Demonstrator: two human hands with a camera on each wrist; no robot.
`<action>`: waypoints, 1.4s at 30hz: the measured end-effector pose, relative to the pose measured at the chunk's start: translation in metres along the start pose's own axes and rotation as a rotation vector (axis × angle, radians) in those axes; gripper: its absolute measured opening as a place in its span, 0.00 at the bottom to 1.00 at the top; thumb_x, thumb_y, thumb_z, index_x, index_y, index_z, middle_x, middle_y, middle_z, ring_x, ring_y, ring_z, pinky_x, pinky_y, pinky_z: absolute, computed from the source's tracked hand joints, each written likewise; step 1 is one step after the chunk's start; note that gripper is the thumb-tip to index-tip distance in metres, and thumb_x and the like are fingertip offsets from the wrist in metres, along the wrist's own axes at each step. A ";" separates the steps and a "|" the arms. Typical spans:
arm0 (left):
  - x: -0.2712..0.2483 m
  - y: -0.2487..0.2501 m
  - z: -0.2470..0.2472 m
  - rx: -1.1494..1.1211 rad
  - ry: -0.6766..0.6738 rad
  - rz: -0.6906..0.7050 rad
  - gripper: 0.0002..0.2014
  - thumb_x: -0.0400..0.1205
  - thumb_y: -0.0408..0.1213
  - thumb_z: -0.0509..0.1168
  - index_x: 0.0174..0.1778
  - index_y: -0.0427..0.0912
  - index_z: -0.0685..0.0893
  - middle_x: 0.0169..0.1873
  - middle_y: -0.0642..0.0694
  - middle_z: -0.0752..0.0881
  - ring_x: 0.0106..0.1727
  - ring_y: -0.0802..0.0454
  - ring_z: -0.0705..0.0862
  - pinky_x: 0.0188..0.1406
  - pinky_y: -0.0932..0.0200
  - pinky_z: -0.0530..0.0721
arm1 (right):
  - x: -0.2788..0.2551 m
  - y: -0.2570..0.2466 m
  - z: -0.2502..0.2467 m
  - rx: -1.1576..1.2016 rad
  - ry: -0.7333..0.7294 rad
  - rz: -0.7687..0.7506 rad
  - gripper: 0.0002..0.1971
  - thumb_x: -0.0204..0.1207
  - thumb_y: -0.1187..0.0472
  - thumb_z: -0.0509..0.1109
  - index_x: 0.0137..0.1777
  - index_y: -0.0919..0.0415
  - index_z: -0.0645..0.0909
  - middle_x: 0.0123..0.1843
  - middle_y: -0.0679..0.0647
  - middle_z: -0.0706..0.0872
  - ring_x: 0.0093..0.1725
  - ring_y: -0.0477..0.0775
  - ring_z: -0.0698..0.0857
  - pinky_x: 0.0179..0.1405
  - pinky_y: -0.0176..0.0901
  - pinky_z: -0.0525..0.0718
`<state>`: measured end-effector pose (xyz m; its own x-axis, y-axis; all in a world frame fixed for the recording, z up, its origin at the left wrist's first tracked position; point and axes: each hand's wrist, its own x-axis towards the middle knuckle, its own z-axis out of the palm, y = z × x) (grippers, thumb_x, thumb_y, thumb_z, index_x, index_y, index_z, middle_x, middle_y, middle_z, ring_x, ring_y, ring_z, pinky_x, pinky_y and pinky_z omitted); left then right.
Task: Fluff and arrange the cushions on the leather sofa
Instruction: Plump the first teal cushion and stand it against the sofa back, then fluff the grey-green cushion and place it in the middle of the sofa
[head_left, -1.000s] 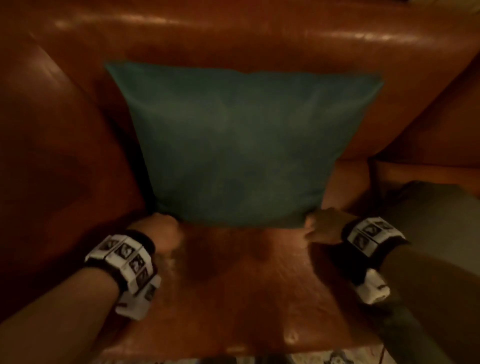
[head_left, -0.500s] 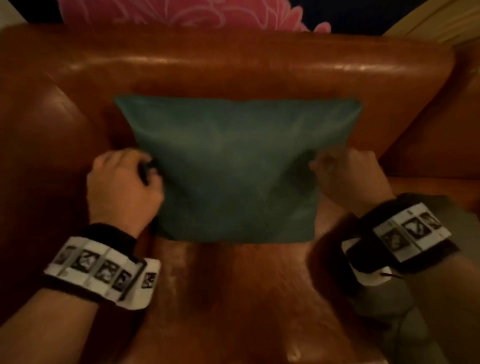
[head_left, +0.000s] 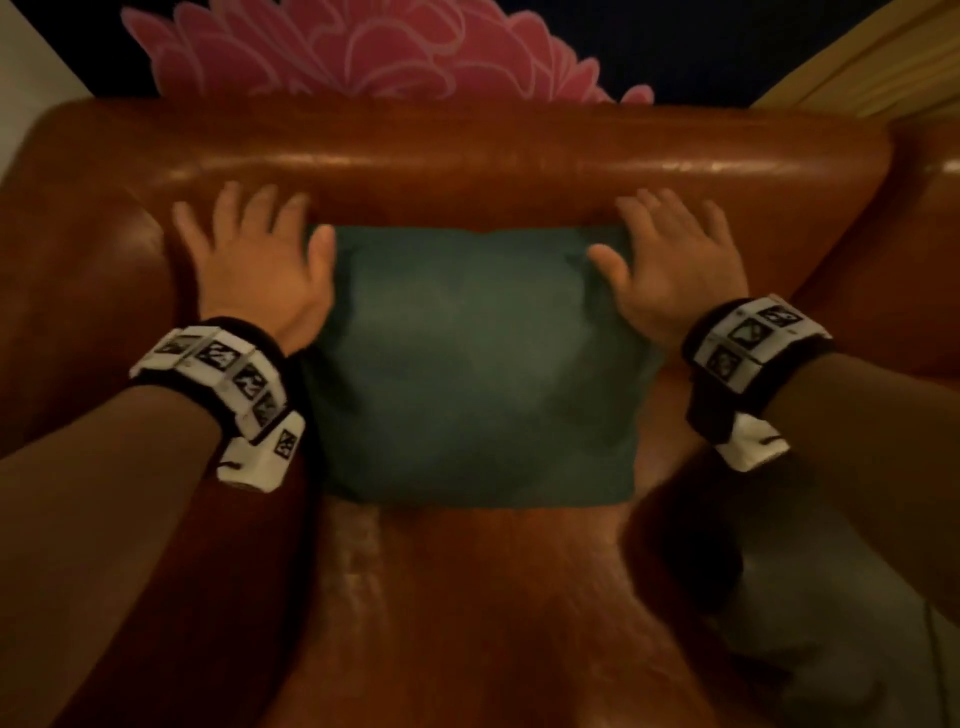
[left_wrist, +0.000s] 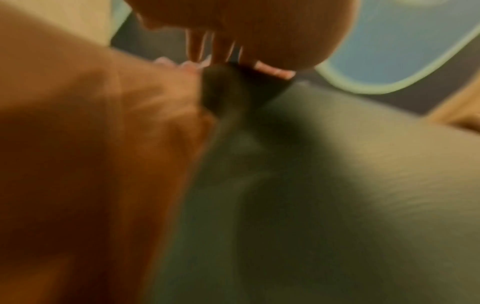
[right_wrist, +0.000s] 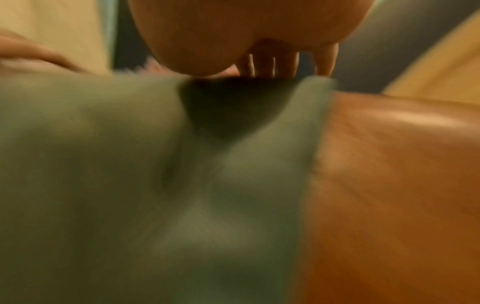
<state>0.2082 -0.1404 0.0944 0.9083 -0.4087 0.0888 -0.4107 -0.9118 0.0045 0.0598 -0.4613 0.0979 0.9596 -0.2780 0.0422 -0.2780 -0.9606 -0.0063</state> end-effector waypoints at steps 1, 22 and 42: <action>0.001 0.019 -0.003 -0.019 0.039 0.111 0.29 0.84 0.55 0.44 0.76 0.44 0.72 0.75 0.40 0.74 0.79 0.38 0.65 0.77 0.26 0.53 | 0.003 -0.020 -0.003 0.022 0.026 -0.064 0.37 0.82 0.34 0.45 0.81 0.58 0.68 0.82 0.60 0.72 0.82 0.61 0.67 0.81 0.66 0.57; -0.203 0.030 0.046 -0.671 -0.414 -0.245 0.08 0.81 0.36 0.67 0.37 0.53 0.85 0.39 0.41 0.91 0.42 0.41 0.89 0.45 0.53 0.82 | -0.190 0.035 0.046 0.496 -0.433 0.382 0.10 0.79 0.62 0.67 0.55 0.61 0.88 0.54 0.63 0.91 0.55 0.64 0.90 0.60 0.52 0.83; -0.381 0.331 0.099 -0.616 -1.229 -0.223 0.09 0.85 0.41 0.62 0.38 0.48 0.81 0.35 0.47 0.85 0.33 0.52 0.79 0.41 0.54 0.79 | -0.443 0.157 0.052 0.893 -0.943 0.443 0.11 0.80 0.55 0.68 0.39 0.36 0.78 0.51 0.44 0.90 0.59 0.48 0.88 0.56 0.32 0.79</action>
<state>-0.2659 -0.2903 -0.0362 0.3130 -0.3244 -0.8926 0.0739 -0.9287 0.3634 -0.4068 -0.4895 0.0260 0.5629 -0.1136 -0.8187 -0.7891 -0.3684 -0.4915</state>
